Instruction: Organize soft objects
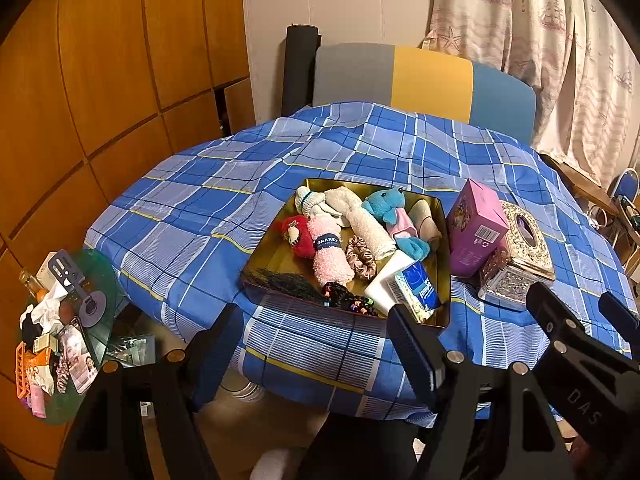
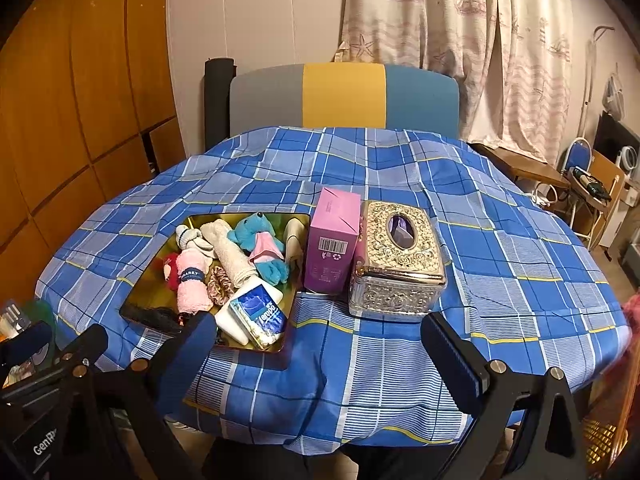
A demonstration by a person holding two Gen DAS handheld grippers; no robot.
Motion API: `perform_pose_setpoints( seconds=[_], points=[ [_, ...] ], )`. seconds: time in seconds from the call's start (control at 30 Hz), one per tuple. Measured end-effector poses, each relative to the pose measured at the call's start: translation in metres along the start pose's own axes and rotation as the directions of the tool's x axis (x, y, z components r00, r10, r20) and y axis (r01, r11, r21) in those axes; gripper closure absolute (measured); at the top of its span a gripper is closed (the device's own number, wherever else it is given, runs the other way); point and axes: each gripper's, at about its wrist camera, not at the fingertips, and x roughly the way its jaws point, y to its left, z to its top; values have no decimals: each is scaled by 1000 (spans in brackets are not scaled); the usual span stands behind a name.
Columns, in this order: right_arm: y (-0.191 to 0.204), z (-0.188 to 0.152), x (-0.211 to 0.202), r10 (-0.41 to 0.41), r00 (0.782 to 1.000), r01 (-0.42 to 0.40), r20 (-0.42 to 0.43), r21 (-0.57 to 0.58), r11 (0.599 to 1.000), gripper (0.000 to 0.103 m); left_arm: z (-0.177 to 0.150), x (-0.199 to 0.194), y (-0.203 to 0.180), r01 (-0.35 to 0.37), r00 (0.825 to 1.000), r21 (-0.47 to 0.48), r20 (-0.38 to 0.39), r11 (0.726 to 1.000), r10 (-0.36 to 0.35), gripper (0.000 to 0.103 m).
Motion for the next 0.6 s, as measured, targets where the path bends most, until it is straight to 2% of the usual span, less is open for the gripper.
perform_pose_setpoints(
  seconds=[0.4, 0.53, 0.6],
  points=[
    [-4, -1, 6, 0, 1000, 0, -12, 9, 1000, 0, 1, 3, -2, -2, 1000, -5, -8, 1000, 2, 27],
    [-5, -1, 8, -2, 1000, 2, -18, 14, 1000, 0, 0, 3, -3, -41, 999, -1, 18, 999, 41, 27],
    [-7, -1, 10, -2, 1000, 3, -22, 21, 1000, 0, 0, 5, -5, -37, 999, 7, 15, 999, 36, 27]
  ],
)
